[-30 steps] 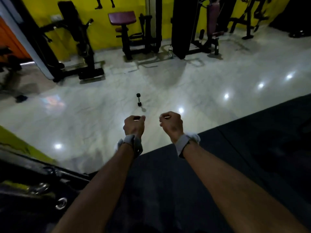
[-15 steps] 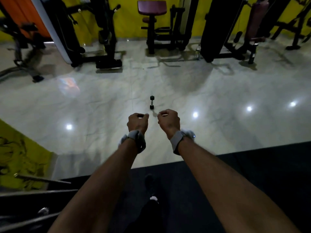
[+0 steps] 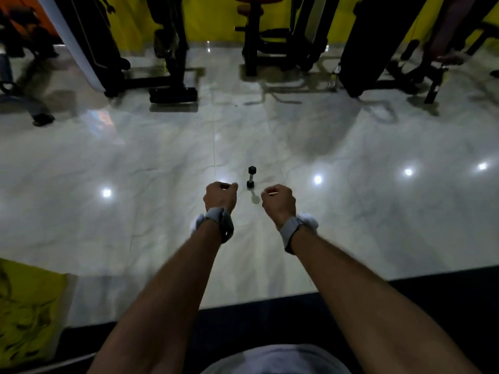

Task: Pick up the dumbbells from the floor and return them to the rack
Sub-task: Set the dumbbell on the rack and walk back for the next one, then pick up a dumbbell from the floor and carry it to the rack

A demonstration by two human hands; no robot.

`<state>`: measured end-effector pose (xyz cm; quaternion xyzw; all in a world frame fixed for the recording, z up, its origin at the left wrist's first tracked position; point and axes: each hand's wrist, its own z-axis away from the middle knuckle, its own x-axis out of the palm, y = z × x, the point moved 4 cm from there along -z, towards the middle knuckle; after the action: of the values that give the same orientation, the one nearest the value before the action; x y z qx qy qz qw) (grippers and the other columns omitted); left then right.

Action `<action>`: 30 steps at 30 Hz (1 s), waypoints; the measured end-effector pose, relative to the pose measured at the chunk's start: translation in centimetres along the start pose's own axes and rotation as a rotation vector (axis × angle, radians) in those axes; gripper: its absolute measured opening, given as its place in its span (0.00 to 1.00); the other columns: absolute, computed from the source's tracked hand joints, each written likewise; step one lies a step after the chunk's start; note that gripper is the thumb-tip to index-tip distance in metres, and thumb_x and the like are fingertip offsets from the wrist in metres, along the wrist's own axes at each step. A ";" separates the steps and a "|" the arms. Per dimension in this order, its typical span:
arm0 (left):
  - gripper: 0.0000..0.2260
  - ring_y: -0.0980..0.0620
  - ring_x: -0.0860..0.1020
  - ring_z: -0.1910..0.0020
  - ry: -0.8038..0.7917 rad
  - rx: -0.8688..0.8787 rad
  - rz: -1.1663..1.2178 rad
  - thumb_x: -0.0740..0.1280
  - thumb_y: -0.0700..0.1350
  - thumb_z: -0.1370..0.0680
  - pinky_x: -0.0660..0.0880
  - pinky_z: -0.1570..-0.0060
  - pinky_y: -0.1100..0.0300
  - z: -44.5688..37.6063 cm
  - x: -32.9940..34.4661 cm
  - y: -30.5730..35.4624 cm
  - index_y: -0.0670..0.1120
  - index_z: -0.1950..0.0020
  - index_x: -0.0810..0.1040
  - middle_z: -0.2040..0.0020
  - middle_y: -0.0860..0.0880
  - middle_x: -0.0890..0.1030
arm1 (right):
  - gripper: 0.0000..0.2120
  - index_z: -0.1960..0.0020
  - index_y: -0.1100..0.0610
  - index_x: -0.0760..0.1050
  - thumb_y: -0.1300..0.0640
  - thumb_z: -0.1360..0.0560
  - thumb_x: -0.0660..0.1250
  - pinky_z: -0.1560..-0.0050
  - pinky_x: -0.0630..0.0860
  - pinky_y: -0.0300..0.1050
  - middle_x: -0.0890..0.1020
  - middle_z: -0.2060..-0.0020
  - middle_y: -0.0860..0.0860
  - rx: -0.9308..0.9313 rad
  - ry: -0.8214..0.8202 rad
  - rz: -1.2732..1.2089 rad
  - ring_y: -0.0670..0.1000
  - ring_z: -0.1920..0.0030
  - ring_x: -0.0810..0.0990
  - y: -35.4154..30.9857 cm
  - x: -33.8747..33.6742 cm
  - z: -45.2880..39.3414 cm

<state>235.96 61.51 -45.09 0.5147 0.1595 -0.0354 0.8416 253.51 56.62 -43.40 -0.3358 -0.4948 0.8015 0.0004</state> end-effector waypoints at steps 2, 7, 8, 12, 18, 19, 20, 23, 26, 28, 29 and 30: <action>0.13 0.44 0.84 0.54 -0.018 -0.007 -0.021 0.70 0.60 0.36 0.82 0.50 0.46 -2.9 1.4 0.6 0.52 0.66 0.79 0.60 0.48 0.86 | 0.06 0.50 0.54 0.84 0.55 0.24 0.69 0.51 0.80 0.45 0.87 0.52 0.54 -0.003 0.006 0.014 0.57 0.50 0.84 -1.6 1.6 -3.2; 0.11 0.44 0.84 0.53 -0.049 -0.003 -0.069 0.70 0.58 0.34 0.82 0.49 0.47 -11.5 4.1 4.6 0.51 0.65 0.79 0.58 0.47 0.86 | 0.09 0.46 0.55 0.84 0.57 0.24 0.68 0.54 0.70 0.37 0.86 0.45 0.53 -0.003 -0.020 0.007 0.56 0.44 0.83 -6.0 6.8 -12.0; 0.11 0.43 0.84 0.53 -0.046 0.001 -0.071 0.70 0.58 0.34 0.82 0.49 0.47 -13.5 4.6 5.7 0.50 0.64 0.79 0.58 0.47 0.86 | 0.09 0.47 0.55 0.84 0.57 0.24 0.69 0.54 0.69 0.37 0.86 0.45 0.52 0.007 -0.023 -0.003 0.56 0.44 0.83 -6.8 7.9 -14.1; 0.10 0.45 0.82 0.48 -0.049 0.052 -0.190 0.71 0.55 0.27 0.76 0.45 0.58 -20.5 6.3 10.0 0.49 0.53 0.84 0.50 0.47 0.85 | 0.09 0.46 0.55 0.84 0.56 0.24 0.69 0.54 0.69 0.37 0.86 0.47 0.52 0.042 -0.044 0.000 0.55 0.45 0.83 -9.8 11.9 -22.1; 0.09 0.45 0.82 0.48 -0.086 -0.025 -0.327 0.70 0.55 0.25 0.77 0.44 0.56 -30.6 9.0 11.6 0.51 0.53 0.83 0.50 0.46 0.85 | 0.09 0.46 0.55 0.84 0.57 0.24 0.68 0.47 0.76 0.43 0.86 0.46 0.53 0.132 -0.065 0.065 0.57 0.44 0.82 -13.5 16.4 -32.5; 0.10 0.45 0.81 0.46 -0.086 -0.025 -0.348 0.70 0.54 0.24 0.76 0.45 0.58 -31.6 9.3 12.0 0.49 0.50 0.84 0.47 0.46 0.85 | 0.09 0.47 0.54 0.84 0.56 0.24 0.68 0.48 0.76 0.42 0.86 0.47 0.53 0.142 -0.060 0.069 0.57 0.45 0.82 -14.0 16.8 -33.6; 0.11 0.45 0.80 0.44 -0.092 -0.020 -0.346 0.69 0.54 0.23 0.74 0.46 0.59 -31.9 9.6 12.1 0.48 0.47 0.84 0.45 0.46 0.84 | 0.08 0.47 0.54 0.84 0.56 0.24 0.68 0.50 0.76 0.41 0.86 0.48 0.53 0.140 -0.055 0.063 0.57 0.46 0.83 -13.8 16.7 -34.1; 0.13 0.44 0.80 0.42 -0.125 -0.061 -0.374 0.69 0.53 0.22 0.74 0.45 0.58 -36.4 11.7 14.3 0.47 0.45 0.84 0.43 0.45 0.84 | 0.07 0.49 0.53 0.84 0.57 0.25 0.68 0.54 0.75 0.40 0.86 0.51 0.52 0.192 -0.069 0.061 0.56 0.49 0.84 -14.7 17.5 -39.1; 0.13 0.44 0.81 0.43 -0.171 -0.028 -0.437 0.69 0.53 0.23 0.74 0.47 0.59 -41.9 15.4 16.4 0.46 0.45 0.84 0.45 0.45 0.85 | 0.08 0.47 0.53 0.83 0.55 0.24 0.69 0.55 0.71 0.37 0.86 0.49 0.52 0.206 -0.044 0.093 0.55 0.48 0.83 -15.5 17.7 -44.8; 0.13 0.48 0.82 0.49 -0.217 0.001 -0.436 0.68 0.52 0.23 0.73 0.52 0.63 -43.9 17.3 17.9 0.46 0.45 0.84 0.48 0.47 0.85 | 0.09 0.45 0.53 0.82 0.55 0.23 0.68 0.65 0.70 0.31 0.85 0.50 0.51 0.203 -0.049 0.099 0.51 0.58 0.82 -15.7 17.3 -47.1; 0.12 0.52 0.82 0.55 -0.252 0.009 -0.443 0.68 0.52 0.22 0.71 0.56 0.65 -45.4 18.6 19.1 0.46 0.45 0.84 0.51 0.50 0.84 | 0.09 0.43 0.53 0.81 0.54 0.23 0.68 0.73 0.66 0.27 0.84 0.52 0.50 0.212 -0.041 0.100 0.46 0.65 0.79 -15.9 17.3 -48.9; 0.11 0.55 0.80 0.60 -0.289 0.005 -0.457 0.68 0.51 0.22 0.69 0.60 0.67 -47.7 20.5 19.7 0.46 0.45 0.83 0.53 0.51 0.83 | 0.10 0.42 0.53 0.81 0.54 0.22 0.68 0.78 0.63 0.26 0.83 0.55 0.50 0.234 -0.028 0.108 0.41 0.70 0.74 -15.8 17.6 -51.4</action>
<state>248.71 114.73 -54.46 0.4570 0.1496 -0.2982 0.8245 262.35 111.30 -54.99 -0.3483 -0.3790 0.8573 -0.0105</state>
